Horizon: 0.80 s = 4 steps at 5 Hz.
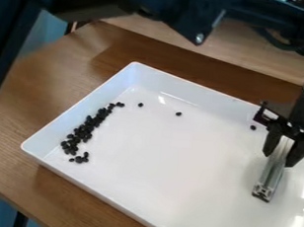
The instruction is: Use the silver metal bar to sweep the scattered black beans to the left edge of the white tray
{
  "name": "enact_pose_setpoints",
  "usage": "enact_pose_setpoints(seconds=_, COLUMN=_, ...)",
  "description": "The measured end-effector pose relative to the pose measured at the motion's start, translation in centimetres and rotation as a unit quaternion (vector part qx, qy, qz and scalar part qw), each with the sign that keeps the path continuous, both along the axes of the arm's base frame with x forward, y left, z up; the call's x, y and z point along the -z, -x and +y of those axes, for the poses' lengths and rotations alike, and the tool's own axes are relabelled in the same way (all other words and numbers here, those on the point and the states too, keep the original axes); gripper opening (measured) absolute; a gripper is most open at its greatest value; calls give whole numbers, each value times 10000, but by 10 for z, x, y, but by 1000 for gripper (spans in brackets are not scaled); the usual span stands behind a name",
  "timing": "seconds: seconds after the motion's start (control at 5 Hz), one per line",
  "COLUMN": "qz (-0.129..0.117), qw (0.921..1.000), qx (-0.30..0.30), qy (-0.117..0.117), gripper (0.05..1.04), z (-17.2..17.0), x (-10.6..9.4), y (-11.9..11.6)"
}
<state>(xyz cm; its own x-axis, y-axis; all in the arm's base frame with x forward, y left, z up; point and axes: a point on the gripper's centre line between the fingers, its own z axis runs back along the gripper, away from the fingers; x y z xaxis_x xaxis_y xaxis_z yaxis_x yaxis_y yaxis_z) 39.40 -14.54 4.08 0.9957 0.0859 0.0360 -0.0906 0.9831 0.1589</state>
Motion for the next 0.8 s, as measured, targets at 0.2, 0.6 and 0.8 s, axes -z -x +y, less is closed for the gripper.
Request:
enact_pose_setpoints(seconds=0.2, qz=-15, qw=9999, qx=-142, qy=44, gripper=370, z=21, x=0, y=1)
enact_pose_setpoints(seconds=0.6, qz=-69, qw=9993, qx=-360, qy=85, gripper=371, z=54, x=1, y=3)
enact_pose_setpoints(seconds=0.8, qz=-63, qw=9988, qx=-483, qy=99, gripper=371, z=64, x=1, y=2)
